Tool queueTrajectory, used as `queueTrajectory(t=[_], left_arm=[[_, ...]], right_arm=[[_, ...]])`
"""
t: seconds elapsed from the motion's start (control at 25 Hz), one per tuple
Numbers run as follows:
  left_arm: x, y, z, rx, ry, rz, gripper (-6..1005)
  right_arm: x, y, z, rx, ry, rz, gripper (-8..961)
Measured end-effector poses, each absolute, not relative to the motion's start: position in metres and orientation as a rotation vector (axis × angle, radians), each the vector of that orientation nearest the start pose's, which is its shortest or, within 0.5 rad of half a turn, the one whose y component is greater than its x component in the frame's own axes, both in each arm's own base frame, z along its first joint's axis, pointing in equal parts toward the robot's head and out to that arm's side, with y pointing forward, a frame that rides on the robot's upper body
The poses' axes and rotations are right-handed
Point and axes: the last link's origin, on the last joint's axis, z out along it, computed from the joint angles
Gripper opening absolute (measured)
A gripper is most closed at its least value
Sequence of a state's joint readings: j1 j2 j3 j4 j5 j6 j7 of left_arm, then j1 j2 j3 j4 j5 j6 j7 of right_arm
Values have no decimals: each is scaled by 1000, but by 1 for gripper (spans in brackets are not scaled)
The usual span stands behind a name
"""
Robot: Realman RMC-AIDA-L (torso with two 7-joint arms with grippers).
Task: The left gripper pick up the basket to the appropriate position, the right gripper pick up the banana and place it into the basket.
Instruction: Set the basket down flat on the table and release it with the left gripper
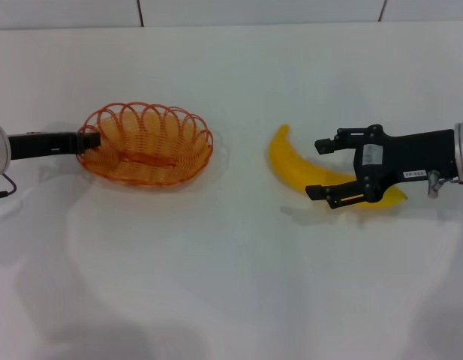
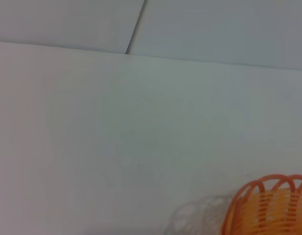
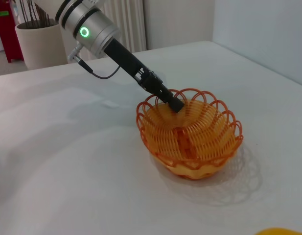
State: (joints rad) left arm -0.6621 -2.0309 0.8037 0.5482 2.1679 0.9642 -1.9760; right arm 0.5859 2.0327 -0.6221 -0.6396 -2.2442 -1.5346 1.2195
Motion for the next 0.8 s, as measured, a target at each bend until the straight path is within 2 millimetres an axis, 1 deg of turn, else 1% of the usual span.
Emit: queueTrajectory(t=[0.44, 0.64, 0.8], left_arm=[[-296, 404, -3, -2246, -1224, -305, 244], [-292, 404, -3, -2286, -1160, -311, 365], [-289, 406, 4, -2300, -1097, -296, 463]], right_arm=[[284, 338, 8, -2830, 385, 366, 857], [285, 336, 8, -2828, 391, 364, 856], [286, 336, 9, -2827, 393, 363, 855]])
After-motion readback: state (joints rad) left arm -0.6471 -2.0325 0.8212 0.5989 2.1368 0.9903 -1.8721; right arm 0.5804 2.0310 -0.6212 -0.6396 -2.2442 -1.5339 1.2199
